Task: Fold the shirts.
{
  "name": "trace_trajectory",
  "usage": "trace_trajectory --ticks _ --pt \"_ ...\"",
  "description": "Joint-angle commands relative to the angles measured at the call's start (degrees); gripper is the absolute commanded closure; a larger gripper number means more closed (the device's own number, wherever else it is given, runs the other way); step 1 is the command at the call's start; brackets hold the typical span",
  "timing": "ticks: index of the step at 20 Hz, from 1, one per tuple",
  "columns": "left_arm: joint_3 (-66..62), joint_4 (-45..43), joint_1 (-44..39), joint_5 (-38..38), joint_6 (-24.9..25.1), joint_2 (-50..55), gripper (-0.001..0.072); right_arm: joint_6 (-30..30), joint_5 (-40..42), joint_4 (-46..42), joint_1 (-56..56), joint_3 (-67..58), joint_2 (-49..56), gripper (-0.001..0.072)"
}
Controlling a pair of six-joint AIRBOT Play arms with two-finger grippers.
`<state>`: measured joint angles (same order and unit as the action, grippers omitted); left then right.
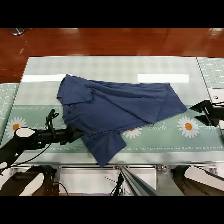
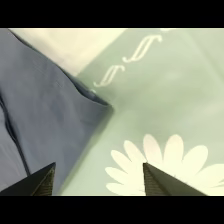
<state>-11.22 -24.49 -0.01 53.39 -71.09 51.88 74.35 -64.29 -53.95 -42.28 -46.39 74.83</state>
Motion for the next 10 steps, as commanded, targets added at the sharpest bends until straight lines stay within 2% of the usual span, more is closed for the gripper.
trace_trajectory --ticks 1,10 --pt "-2.19 0.20 0.15 0.09 0.39 0.04 0.0684 -1.46 -3.80 -0.72 1.46 -3.56 7.28 0.0091" --pt "-5.03 0.20 0.24 -0.02 0.39 0.04 0.0684 1.86 -5.05 -1.25 8.09 -16.59 19.32 0.0091"
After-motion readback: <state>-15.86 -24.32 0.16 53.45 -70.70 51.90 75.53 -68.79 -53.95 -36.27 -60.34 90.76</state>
